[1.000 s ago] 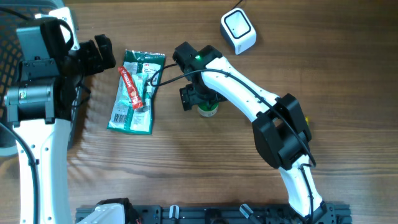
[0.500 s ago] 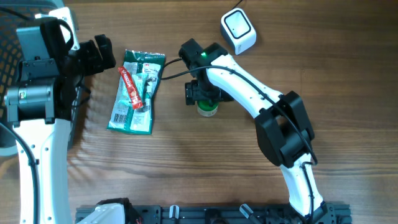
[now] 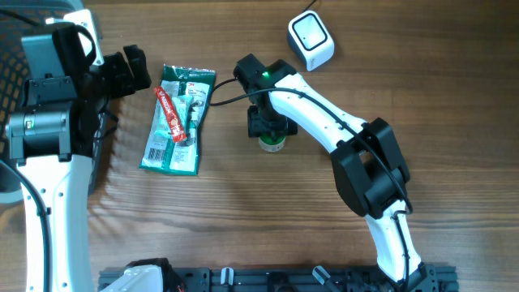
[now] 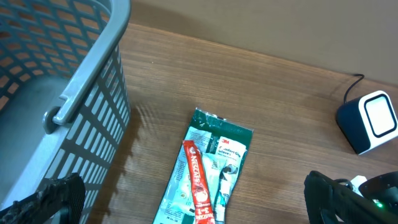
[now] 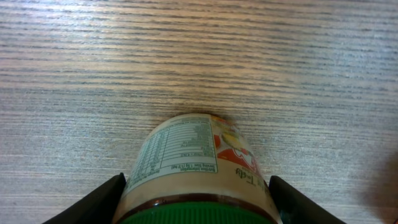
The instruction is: Scan the item barcode
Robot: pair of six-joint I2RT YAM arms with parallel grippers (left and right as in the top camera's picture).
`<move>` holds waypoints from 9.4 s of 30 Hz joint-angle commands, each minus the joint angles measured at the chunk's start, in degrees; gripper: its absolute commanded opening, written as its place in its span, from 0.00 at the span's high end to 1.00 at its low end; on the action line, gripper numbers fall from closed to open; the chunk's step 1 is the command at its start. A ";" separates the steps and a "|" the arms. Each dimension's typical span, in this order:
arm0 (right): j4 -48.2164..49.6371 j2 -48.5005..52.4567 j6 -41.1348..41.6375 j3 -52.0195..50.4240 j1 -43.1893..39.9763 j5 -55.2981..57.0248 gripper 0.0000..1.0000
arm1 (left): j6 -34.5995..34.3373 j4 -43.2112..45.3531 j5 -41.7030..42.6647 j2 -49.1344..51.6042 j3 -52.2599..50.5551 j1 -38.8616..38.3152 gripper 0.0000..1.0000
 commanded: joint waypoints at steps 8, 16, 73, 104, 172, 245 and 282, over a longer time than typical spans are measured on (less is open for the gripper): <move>-0.61 -10.91 -6.36 0.61 -5.64 -4.72 0.35 | 0.44 0.11 -0.33 0.09 0.48 0.15 0.00; -2.10 -23.65 -10.88 0.61 -13.75 -13.29 0.39 | 0.46 0.11 -0.33 0.09 0.48 0.15 0.00; 4.59 -31.63 -1.11 -35.43 -20.57 2.78 0.94 | 0.44 0.11 -0.33 0.09 0.48 0.15 0.00; 13.07 -31.63 1.38 -42.36 -20.57 7.50 0.95 | 0.46 0.09 -0.33 0.09 0.48 0.15 0.00; 29.55 -31.63 -14.97 -50.34 -27.87 -18.82 0.55 | 0.46 0.11 -0.33 0.09 0.48 0.15 0.00; 8.37 -55.80 -18.88 -23.85 -28.33 -4.81 0.96 | 0.44 0.11 -0.33 0.09 0.48 0.15 0.00; 38.66 8.74 -59.84 12.72 -14.73 37.92 0.96 | 0.44 0.09 -0.33 0.09 0.48 0.15 0.00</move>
